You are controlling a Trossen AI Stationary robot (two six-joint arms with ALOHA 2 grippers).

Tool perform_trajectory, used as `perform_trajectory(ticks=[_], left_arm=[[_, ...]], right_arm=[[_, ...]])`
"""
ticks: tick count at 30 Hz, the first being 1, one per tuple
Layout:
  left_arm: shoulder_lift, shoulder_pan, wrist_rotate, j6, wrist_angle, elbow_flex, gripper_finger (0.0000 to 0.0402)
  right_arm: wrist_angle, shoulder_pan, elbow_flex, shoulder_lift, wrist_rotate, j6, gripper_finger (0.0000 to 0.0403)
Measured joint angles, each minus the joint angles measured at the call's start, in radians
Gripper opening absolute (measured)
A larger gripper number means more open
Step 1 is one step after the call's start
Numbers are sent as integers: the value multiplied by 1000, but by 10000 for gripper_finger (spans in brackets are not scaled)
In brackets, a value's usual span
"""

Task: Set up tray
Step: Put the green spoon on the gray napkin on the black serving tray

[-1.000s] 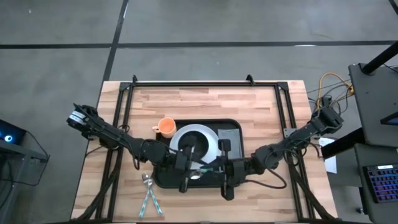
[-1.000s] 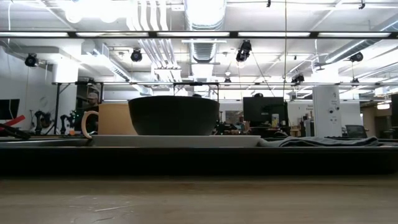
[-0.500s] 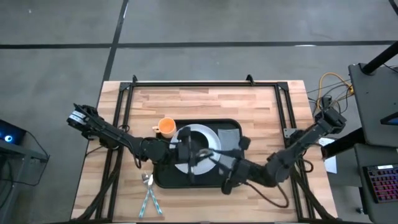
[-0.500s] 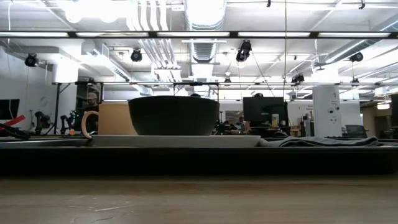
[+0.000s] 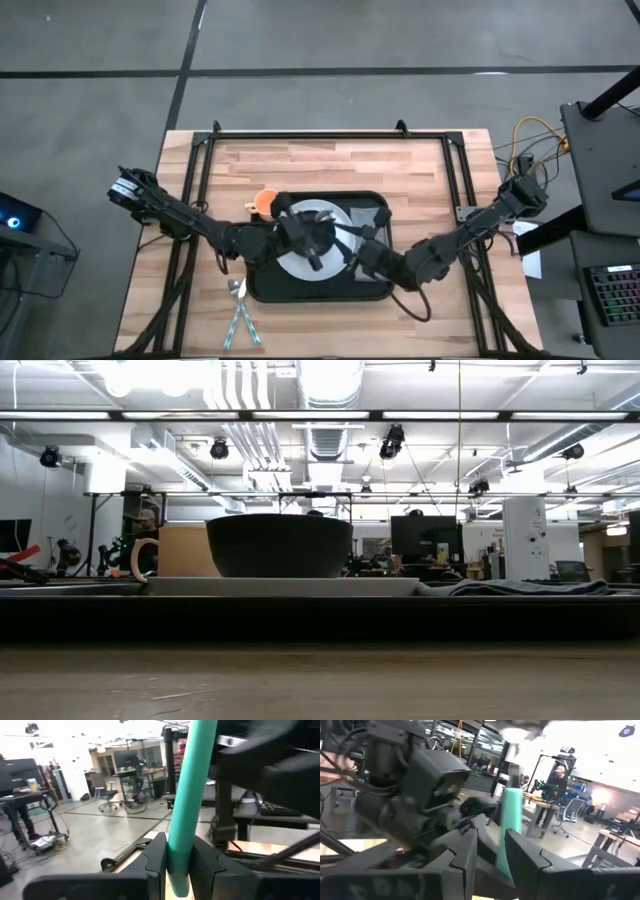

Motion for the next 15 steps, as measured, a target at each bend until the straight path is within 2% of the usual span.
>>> perform_trajectory(ticks=[8,15], left_arm=[[19,-5,-7,-21,-13,9,34],[21,-7,1,-6,-35,-2,34]], right_arm=[[0,-32,5,6,-46,-29,77],[-1,-10,8,1,-55,-40,84]])
